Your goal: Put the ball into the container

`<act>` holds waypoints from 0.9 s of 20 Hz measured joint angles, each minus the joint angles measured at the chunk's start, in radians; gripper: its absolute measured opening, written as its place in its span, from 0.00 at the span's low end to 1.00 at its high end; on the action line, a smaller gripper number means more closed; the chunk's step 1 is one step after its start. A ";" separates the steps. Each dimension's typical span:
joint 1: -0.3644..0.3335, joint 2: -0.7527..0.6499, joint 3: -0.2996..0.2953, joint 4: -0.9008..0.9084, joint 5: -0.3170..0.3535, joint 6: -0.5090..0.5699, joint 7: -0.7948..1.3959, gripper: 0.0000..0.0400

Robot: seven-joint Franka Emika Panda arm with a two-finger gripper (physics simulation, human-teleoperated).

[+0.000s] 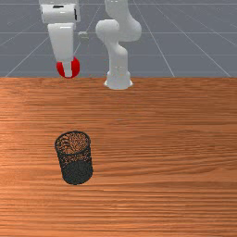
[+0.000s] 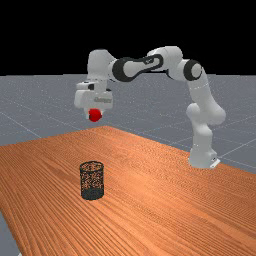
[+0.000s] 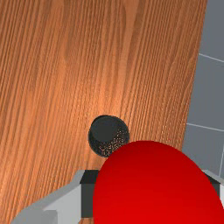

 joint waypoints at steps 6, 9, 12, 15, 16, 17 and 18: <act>-0.053 0.088 -0.045 0.041 -0.012 -0.010 0.057 0.70; -0.050 0.144 -0.045 -0.045 -0.010 0.116 0.053 0.70; -0.049 0.221 -0.043 -0.091 -0.006 0.216 0.049 0.70; -0.052 0.231 -0.037 -0.156 0.007 0.314 0.039 0.70; -0.052 0.229 -0.037 -0.177 0.013 0.346 0.049 0.70; -0.052 0.234 -0.036 -0.178 0.014 0.351 0.046 0.70; -0.052 0.248 -0.037 -0.152 0.007 0.327 0.041 0.70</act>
